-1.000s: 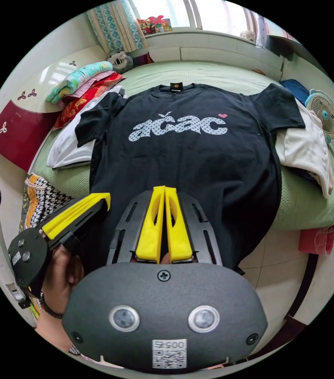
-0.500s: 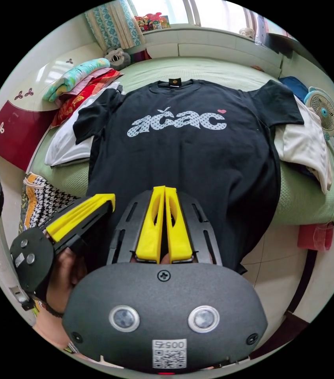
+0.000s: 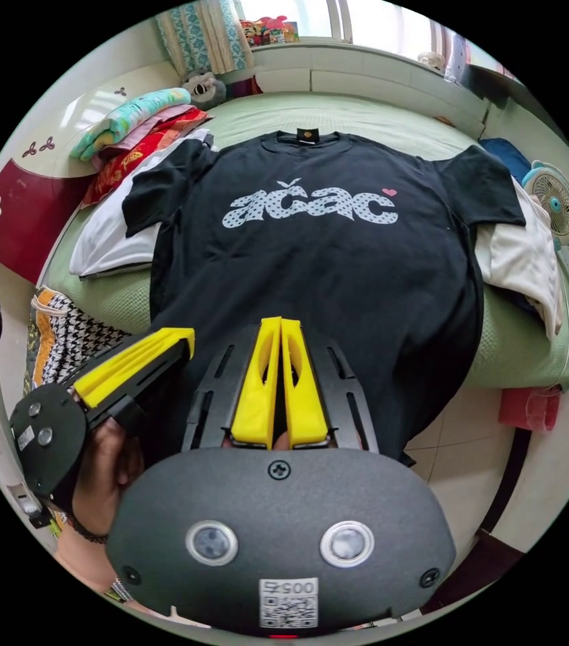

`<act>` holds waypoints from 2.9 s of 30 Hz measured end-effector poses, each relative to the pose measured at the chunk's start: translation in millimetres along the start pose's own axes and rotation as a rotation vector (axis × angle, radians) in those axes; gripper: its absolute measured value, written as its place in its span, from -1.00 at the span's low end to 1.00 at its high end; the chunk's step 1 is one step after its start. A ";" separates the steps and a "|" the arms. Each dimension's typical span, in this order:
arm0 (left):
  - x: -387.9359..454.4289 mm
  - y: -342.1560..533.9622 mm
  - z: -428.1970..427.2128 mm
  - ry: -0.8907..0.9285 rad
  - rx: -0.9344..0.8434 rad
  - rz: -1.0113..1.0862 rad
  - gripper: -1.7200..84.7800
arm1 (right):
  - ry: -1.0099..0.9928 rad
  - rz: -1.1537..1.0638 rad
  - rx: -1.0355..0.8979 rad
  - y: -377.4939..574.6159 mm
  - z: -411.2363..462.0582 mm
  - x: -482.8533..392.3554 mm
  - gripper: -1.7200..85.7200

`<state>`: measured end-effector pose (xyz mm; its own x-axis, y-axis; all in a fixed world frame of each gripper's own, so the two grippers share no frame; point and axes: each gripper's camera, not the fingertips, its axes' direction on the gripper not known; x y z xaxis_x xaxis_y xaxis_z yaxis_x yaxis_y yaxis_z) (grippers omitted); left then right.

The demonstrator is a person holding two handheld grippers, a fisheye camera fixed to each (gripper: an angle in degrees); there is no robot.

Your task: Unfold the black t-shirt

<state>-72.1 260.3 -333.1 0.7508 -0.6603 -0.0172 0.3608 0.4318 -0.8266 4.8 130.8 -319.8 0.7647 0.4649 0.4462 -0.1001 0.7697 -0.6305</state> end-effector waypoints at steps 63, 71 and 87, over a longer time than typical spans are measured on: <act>-88.5 -45.3 26.1 0.104 -0.107 0.063 -0.97 | -0.133 -0.171 -0.143 -74.6 69.5 -60.5 -0.99; -160.9 -57.3 16.7 0.119 0.017 0.007 -0.97 | 0.023 -0.225 0.011 -134.6 56.9 -60.6 -0.99; -221.0 -73.5 49.0 0.102 -0.083 -0.015 -0.97 | 0.023 -0.209 -0.142 -175.3 140.2 -49.9 -0.99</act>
<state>-237.4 404.6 -241.0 0.6841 -0.7270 -0.0584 0.3215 0.3724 -0.8706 -105.1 34.0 -142.5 0.7741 0.2905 0.5625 0.1512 0.7780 -0.6098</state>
